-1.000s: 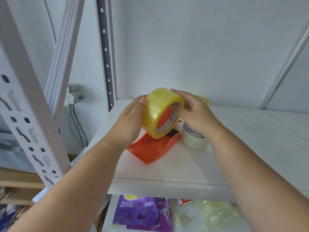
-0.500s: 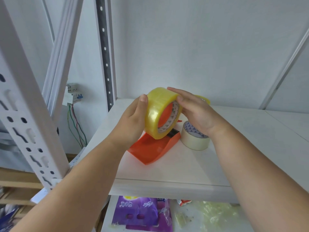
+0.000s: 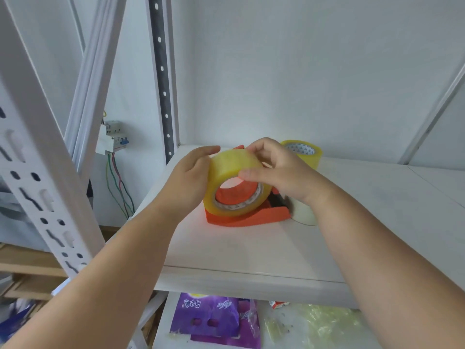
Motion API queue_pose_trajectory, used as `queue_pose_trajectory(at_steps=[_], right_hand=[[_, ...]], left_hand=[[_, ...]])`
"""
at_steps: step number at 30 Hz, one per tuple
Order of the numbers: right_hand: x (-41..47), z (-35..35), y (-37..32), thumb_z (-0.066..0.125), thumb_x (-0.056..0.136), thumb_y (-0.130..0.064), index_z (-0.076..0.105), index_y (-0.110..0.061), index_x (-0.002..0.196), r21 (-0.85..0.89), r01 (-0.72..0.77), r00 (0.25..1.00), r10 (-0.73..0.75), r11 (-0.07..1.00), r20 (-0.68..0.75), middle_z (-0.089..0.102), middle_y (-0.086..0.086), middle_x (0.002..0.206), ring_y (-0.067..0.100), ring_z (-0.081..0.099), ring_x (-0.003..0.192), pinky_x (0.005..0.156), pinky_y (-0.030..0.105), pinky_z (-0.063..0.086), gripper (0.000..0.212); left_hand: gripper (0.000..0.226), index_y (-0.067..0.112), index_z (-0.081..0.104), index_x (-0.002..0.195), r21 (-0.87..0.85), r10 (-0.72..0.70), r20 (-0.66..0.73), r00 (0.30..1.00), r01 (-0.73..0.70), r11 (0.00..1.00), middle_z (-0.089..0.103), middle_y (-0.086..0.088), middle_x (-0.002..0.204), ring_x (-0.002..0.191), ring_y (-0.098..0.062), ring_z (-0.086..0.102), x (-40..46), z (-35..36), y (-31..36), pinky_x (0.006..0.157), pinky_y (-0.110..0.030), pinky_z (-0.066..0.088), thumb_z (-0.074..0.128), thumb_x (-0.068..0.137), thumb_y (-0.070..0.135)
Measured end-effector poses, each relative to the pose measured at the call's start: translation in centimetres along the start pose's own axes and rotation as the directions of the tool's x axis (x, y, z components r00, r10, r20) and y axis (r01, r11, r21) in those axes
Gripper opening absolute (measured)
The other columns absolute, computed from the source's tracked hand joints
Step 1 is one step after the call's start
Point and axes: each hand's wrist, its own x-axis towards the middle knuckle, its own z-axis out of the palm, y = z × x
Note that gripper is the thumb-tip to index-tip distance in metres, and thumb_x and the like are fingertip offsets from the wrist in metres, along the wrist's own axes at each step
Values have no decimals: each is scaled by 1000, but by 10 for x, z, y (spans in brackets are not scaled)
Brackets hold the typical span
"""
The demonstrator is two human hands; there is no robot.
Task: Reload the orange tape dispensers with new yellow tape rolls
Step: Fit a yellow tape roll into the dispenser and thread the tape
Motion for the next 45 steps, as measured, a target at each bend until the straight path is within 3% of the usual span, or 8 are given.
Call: queue_pose_trajectory(at_steps=[9, 16, 20, 23, 28, 34, 41, 45], right_hand=[[2, 12, -11, 70, 62, -60, 58, -30, 103, -316, -4, 995, -27, 949, -93, 63, -16, 102, 3, 60, 103, 88, 28, 51, 52], [-12, -6, -5, 58, 82, -54, 58, -35, 120, -266, -29, 997, 9, 964, -74, 60, -23, 121, -6, 50, 119, 98, 18, 40, 42], [-29, -23, 6, 61, 88, -36, 59, -34, 120, -210, -66, 990, 38, 975, -134, 64, -19, 117, -16, 51, 110, 91, 4, 35, 32], [-40, -26, 12, 65, 85, -34, 63, -36, 112, -264, -101, 992, 75, 959, -105, 62, -25, 111, -23, 50, 101, 79, -7, 32, 28], [-45, -24, 15, 72, 79, -37, 67, -35, 108, -300, -117, 991, 90, 947, -101, 63, -23, 113, -17, 54, 95, 86, 8, 39, 29], [-48, -24, 18, 71, 63, -57, 61, -55, 93, -359, -118, 991, 85, 926, -107, 63, -24, 115, 13, 60, 110, 99, 38, 46, 32], [-47, -22, 10, 68, 83, -30, 60, -45, 111, -285, -55, 997, 36, 957, -73, 61, -23, 115, -8, 53, 114, 96, 21, 39, 33], [-42, -16, 7, 59, 83, -41, 63, -53, 96, -368, -67, 989, 13, 928, -148, 57, -24, 103, -1, 52, 105, 80, 26, 39, 18]], left_hand=[[36, 29, 55, 127, 99, 73, 6, 997, -73, 992, 55, 26, 101, 92, 13, 53, -7, 9, 15, 70, 2, 35, 35, 99, 40], [31, 29, 62, 115, 281, 175, -21, 984, -163, 946, 61, 11, 102, 97, -6, 54, 1, 18, 8, 77, -9, 36, 39, 97, 41], [29, 39, 63, 104, 279, 116, -45, 992, -99, 955, 66, 10, 93, 87, -10, 60, 8, 9, 7, 75, -26, 49, 38, 91, 33], [40, 37, 63, 114, 323, 169, -64, 984, -140, 936, 64, 14, 109, 98, -4, 56, 11, 8, 16, 80, -16, 43, 39, 88, 17], [44, 29, 63, 116, 359, 175, 53, 983, -182, 915, 65, 16, 104, 74, 4, 55, 14, 18, 29, 64, -9, 40, 31, 92, 9], [34, 35, 64, 105, 565, 199, 97, 975, -219, 795, 56, 12, 104, 92, -9, 51, 13, 21, 24, 78, -26, 37, 46, 87, 58], [25, 36, 64, 101, 592, 211, 83, 974, -219, 776, 56, 12, 101, 90, -13, 54, 11, 22, 25, 75, -28, 44, 51, 85, 51], [24, 33, 67, 99, 612, 265, 138, 954, -293, 735, 58, 8, 98, 96, -14, 52, 8, 30, 31, 75, -28, 41, 57, 82, 47]])
